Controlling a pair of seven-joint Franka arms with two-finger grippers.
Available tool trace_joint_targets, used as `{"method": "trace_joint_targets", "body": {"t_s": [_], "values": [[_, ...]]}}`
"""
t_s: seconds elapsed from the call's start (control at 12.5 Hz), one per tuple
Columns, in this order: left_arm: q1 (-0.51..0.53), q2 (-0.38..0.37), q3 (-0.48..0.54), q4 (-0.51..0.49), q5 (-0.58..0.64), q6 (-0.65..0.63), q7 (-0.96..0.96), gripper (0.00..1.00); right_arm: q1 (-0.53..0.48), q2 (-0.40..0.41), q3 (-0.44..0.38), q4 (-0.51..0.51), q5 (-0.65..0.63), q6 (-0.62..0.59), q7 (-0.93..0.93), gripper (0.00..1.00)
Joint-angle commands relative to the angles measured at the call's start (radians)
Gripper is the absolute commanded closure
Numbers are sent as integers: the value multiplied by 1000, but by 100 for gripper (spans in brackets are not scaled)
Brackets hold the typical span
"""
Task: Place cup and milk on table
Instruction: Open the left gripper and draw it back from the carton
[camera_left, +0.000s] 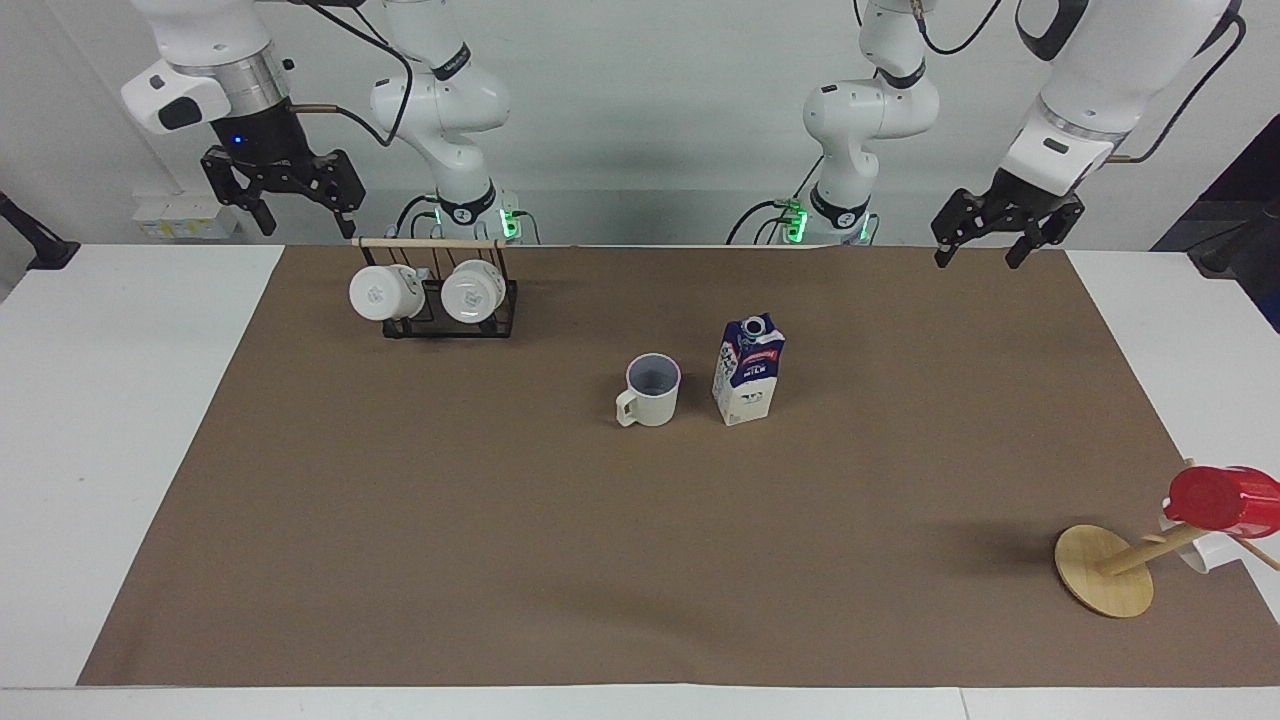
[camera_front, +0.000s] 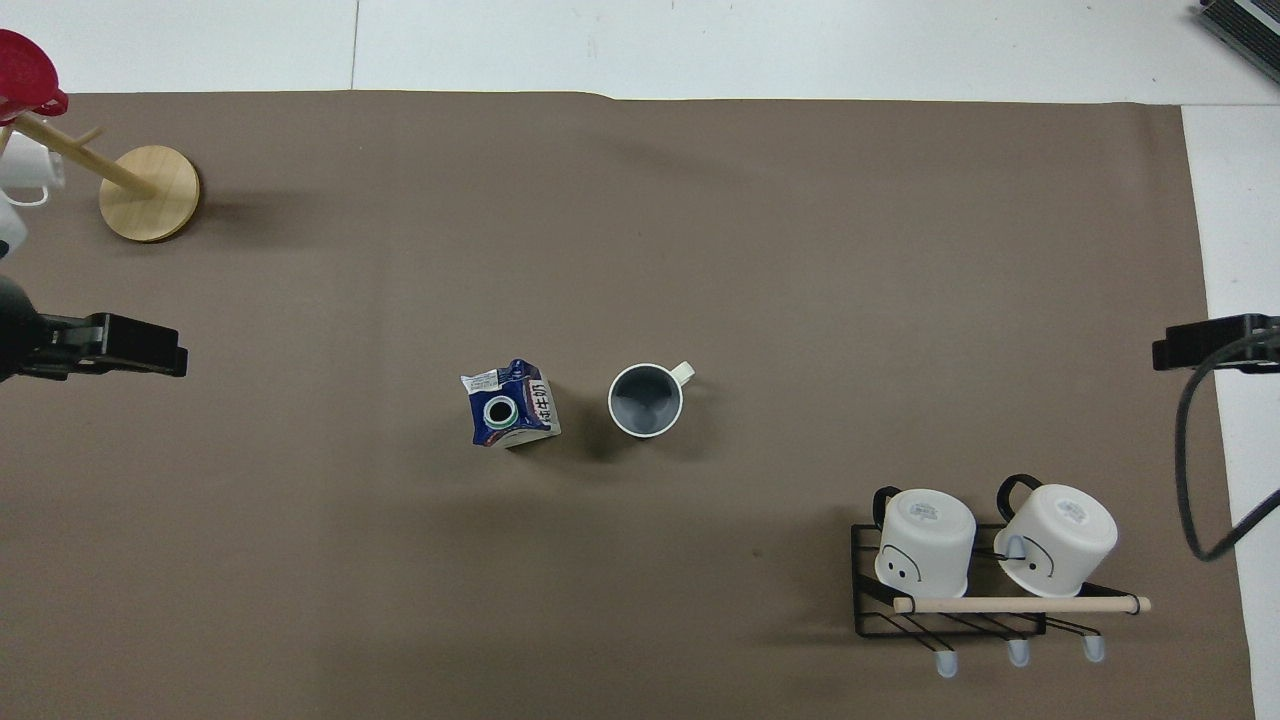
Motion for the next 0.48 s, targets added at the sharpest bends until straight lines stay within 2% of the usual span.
{"method": "trace_joint_targets", "body": {"t_s": [0.0, 0.4], "values": [[30, 1, -10, 33, 37, -60, 40, 0, -8, -17, 4, -17, -15, -8, -22, 0], [30, 1, 9, 41, 53, -66, 63, 0, -9, -18, 4, -19, -17, -5, -21, 0]]}}
